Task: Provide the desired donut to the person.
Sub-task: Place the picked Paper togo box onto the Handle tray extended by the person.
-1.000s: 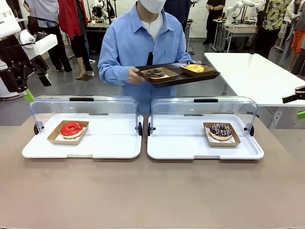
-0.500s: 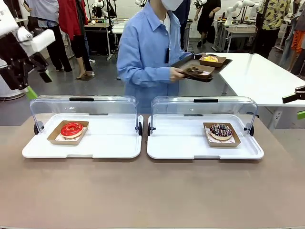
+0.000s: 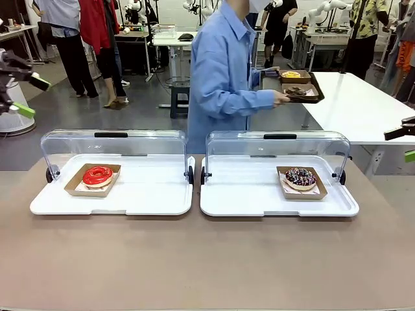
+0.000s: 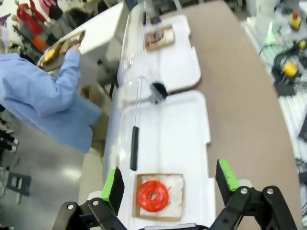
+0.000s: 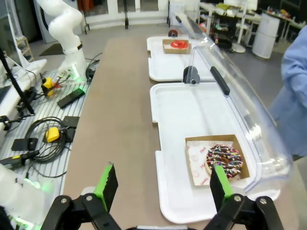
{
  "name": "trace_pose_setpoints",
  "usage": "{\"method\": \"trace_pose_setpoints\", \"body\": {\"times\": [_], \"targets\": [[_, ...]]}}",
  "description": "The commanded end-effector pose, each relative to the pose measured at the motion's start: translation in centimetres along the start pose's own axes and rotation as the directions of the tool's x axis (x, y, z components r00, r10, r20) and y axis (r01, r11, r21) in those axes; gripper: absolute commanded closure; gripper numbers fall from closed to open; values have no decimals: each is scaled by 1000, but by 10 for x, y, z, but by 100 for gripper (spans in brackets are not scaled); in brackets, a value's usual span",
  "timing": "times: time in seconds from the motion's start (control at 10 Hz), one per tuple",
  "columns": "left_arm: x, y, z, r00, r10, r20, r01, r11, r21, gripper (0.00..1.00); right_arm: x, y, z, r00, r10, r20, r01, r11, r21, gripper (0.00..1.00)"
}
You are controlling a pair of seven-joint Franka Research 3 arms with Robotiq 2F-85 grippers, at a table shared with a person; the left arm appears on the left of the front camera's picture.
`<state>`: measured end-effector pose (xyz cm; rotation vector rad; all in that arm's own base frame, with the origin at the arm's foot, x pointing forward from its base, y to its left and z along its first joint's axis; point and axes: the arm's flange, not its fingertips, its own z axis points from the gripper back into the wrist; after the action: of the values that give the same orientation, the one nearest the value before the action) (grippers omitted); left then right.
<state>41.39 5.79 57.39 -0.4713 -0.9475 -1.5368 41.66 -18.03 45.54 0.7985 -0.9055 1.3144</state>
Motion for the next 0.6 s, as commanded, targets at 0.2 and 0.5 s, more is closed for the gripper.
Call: {"method": "trace_pose_setpoints", "body": {"times": [0.2, 0.5], "targets": [[-63, 5, 37, 959, 189, 210, -170, 980, -105, 0, 0, 1, 0, 1000, 3, 8, -3, 1000, 3, 0], [-116, -4, 45, 951, 220, 219, -209, 975, -73, 0, 0, 1, 0, 1000, 3, 8, -3, 1000, 3, 0]]}}
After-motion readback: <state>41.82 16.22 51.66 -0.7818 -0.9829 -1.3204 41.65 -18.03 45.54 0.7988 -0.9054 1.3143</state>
